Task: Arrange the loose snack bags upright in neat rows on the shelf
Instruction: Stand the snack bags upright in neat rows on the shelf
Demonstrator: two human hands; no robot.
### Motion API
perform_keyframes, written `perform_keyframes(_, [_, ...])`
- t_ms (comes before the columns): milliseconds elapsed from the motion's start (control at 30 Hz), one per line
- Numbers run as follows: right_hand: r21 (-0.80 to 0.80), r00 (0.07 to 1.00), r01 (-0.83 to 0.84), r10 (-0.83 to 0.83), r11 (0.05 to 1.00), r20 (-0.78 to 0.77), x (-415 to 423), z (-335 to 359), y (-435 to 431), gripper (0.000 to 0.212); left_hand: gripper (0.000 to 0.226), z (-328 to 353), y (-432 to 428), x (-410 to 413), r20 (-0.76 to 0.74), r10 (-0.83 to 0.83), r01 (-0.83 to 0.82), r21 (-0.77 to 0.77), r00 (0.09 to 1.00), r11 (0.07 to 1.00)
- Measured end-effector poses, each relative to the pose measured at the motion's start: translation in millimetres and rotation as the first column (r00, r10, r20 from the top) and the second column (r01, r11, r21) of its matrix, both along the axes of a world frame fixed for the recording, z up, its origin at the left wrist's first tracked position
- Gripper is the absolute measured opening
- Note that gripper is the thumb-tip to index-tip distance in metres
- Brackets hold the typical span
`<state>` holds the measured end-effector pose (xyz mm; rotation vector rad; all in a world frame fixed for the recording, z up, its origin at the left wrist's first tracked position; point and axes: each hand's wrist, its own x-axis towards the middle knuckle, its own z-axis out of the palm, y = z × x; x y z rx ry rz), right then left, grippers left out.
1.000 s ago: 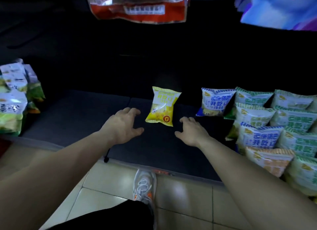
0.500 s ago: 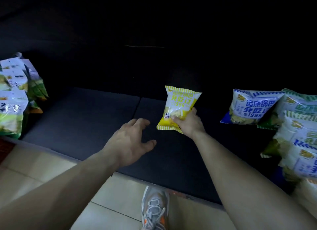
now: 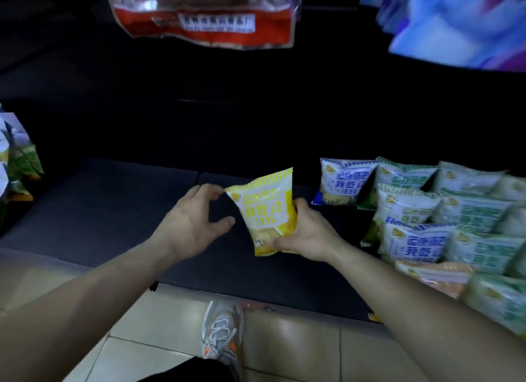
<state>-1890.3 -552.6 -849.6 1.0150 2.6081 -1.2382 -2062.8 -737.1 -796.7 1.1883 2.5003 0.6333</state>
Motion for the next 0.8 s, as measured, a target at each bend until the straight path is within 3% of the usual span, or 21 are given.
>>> perform_keyframes(267, [0.207,0.985,-0.129,0.1,0.97,0.142,120.7,104.4,-3.7,0.102,0.077,76.0,10.7,66.8,0.032,-0.144,0.139,0.129,0.989,0.982])
perform_keyframes(400, [0.221,0.993,-0.104,0.087,0.97,0.085,171.8,139.9,-9.1,0.099,0.086,102.2,23.8,120.1,0.11,-0.262,0.251,0.108,0.959,0.962])
perform_keyframes(533, [0.139,0.999,-0.054,0.054,0.989,0.004,202.9,150.1,-15.5,0.098,0.079,110.7,34.8,168.5,0.162,-0.357,0.347,0.087,0.92,0.934])
perform_keyframes(667, [0.085,0.999,0.0,0.005,0.996,-0.051,215.1,149.1,-10.1,0.099,0.073,117.1,46.8,187.3,0.128,-0.331,0.317,0.115,0.935,0.941])
perform_keyframes(800, [0.189,0.999,-0.03,0.026,0.982,0.021,223.4,141.4,8.2,0.093,0.081,112.9,69.4,191.8,0.055,-0.307,0.305,0.043,0.95,0.951])
